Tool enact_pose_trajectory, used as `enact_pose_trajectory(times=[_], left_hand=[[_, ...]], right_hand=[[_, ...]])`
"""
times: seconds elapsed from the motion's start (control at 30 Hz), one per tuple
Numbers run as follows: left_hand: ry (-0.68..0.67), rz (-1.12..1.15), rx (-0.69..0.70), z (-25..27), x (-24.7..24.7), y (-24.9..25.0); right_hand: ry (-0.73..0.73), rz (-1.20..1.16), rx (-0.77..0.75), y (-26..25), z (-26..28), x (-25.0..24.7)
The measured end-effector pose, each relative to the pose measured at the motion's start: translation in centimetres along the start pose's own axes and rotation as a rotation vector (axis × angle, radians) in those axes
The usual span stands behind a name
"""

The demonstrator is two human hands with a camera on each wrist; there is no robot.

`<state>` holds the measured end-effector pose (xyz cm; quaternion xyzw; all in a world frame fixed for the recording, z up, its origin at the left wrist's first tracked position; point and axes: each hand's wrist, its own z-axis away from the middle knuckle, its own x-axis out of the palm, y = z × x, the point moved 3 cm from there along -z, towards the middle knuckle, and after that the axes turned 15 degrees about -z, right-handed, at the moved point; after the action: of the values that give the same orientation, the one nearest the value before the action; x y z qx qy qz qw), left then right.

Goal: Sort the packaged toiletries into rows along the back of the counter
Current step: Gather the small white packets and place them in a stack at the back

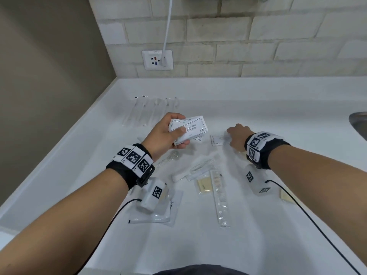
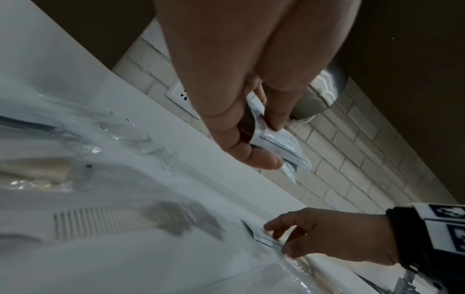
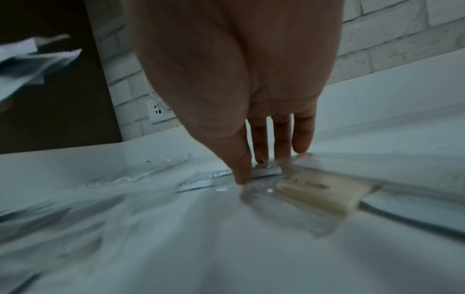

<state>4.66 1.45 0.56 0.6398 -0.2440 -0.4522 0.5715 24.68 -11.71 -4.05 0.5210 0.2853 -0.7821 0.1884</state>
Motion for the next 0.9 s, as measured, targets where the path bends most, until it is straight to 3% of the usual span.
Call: enact_pose_trajectory(times=[0.53,0.73,0.9], left_hand=[[0.099,-0.003,-0.115,1.5,-2.4,-2.0],[0.110,-0.033,-0.123,1.5,-2.9,-2.7],[0.143,-0.159,-0.159,1.1,-3.5,-3.6]], right_hand=[[-0.332,-0.019,-0.025,-2.7,-0.6,-0.7],[-0.246,-0.284,-0.170,-4.3,-0.2,-1.4],[0.126,-0.616,-0.350,-6.3,0.2,-4.7]])
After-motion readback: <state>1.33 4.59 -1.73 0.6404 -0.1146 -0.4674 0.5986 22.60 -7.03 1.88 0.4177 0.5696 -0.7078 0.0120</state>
